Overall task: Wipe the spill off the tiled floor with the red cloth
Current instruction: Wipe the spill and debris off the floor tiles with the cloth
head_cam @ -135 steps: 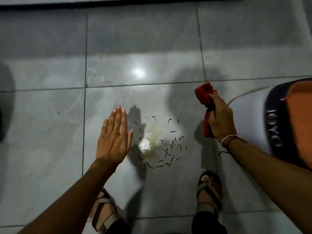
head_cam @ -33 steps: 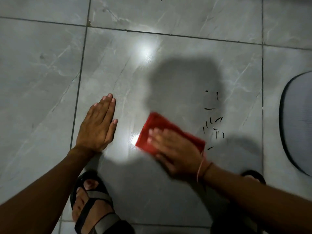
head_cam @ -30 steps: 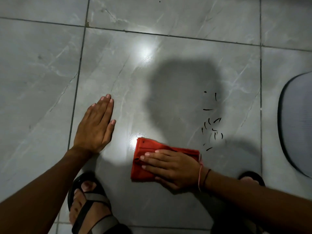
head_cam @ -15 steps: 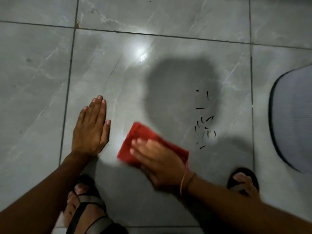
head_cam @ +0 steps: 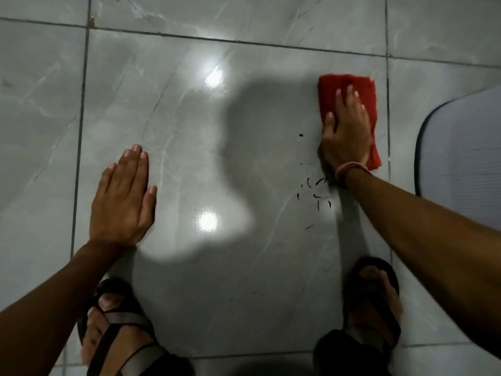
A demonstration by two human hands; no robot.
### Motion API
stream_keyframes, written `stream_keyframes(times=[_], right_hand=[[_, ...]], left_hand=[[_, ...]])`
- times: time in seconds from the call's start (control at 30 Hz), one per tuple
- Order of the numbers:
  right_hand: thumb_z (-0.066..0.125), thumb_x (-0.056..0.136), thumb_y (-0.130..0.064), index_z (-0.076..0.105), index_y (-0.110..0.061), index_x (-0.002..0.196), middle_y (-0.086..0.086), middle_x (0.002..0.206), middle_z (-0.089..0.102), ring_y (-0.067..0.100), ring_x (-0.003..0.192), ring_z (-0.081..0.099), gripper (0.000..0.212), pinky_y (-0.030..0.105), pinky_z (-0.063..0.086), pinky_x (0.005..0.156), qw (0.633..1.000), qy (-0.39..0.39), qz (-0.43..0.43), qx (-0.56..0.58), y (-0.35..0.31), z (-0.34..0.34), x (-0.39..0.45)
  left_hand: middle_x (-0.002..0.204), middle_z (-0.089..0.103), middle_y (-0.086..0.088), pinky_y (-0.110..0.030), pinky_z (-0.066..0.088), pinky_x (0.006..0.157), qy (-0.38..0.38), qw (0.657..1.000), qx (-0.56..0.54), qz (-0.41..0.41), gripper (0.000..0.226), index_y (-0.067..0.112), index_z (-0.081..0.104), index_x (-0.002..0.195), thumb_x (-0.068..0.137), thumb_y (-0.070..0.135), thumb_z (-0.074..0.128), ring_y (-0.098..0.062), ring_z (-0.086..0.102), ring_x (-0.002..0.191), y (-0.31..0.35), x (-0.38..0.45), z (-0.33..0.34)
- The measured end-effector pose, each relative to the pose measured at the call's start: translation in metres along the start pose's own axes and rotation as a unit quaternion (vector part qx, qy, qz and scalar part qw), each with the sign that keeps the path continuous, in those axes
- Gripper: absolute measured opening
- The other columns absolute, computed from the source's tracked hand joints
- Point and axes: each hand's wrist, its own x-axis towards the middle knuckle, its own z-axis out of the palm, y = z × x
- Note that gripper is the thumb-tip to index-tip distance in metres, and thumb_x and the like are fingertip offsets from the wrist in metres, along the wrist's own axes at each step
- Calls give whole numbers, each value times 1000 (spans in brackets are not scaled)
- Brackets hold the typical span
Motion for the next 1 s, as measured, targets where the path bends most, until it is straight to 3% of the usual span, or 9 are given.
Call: stream_keyframes(times=[0.07, 0.17, 0.33, 0.4, 0.57, 0.7, 0.8, 0.9, 1.0], right_hand=[[43, 106, -31, 30, -11, 160, 15, 169, 28, 29, 157, 25, 59, 49, 23, 130, 1000, 12, -7, 9, -27, 7, -21], [48, 105, -31, 32, -10, 160, 14, 169, 28, 24, 159, 22, 61, 45, 21, 131, 974, -75, -213, 25, -45, 6, -108], [50, 104, -34, 36, -11, 158, 12, 168, 32, 24, 158, 25, 61, 47, 33, 126, 807, -248, -535, -25, 18, -20, -193], [49, 103, -34, 38, -12, 157, 12, 167, 34, 25, 158, 27, 59, 46, 29, 129, 790, -250, -557, -53, 52, -23, -157], [47, 104, -34, 29, -17, 161, 15, 166, 34, 33, 153, 33, 62, 56, 27, 127, 967, -126, -218, -43, 56, -26, -41], [35, 108, -37, 31, -7, 159, 19, 166, 32, 32, 155, 31, 60, 51, 28, 127, 999, 34, 3, -22, -50, 21, -36], [40, 106, -37, 32, -4, 159, 18, 167, 30, 31, 157, 26, 62, 48, 25, 129, 977, -59, -207, -5, -91, 32, -123], [44, 106, -36, 29, -9, 161, 13, 170, 24, 25, 160, 18, 63, 46, 25, 129, 858, -221, -464, -2, -56, 3, -195], [44, 105, -31, 38, -13, 157, 11, 166, 34, 24, 157, 29, 56, 45, 31, 127, 792, -223, -568, -26, 17, -9, -158]], left_hand=[[175, 21, -17, -37, 5, 133, -1, 1000, -2, 4, 66, 2, 23, 167, 108, 32, 31, -30, 19, 163, 1, -1, 0], [174, 22, -18, -39, 8, 132, 6, 1000, -4, 7, 66, 1, 24, 166, 108, 31, 32, -32, 21, 162, 1, 0, -2], [174, 21, -18, -40, 8, 132, -3, 1000, -11, 7, 66, 2, 24, 166, 108, 33, 30, -30, 19, 162, -1, -1, -3], [174, 21, -17, -40, 9, 132, -1, 1000, -12, 10, 66, 2, 24, 166, 108, 33, 30, -30, 19, 163, -2, 0, -3], [174, 23, -18, -38, 7, 132, 7, 1000, -2, 6, 66, 1, 25, 166, 108, 31, 32, -29, 21, 162, 0, 0, -2], [174, 22, -17, -38, 7, 132, -2, 1000, -3, 4, 66, 1, 24, 166, 108, 32, 32, -29, 20, 162, 0, 0, -3], [175, 20, -17, -39, 7, 132, -6, 1000, -5, 10, 67, 2, 24, 167, 108, 33, 30, -30, 19, 163, -1, 0, -2], [175, 20, -16, -37, 6, 132, -4, 1000, -9, 9, 67, 2, 24, 166, 108, 33, 30, -30, 19, 163, -2, -1, -2], [174, 24, -18, -41, 10, 132, 8, 1000, -6, 12, 65, 1, 26, 166, 108, 31, 33, -31, 22, 162, -2, -1, -2]])
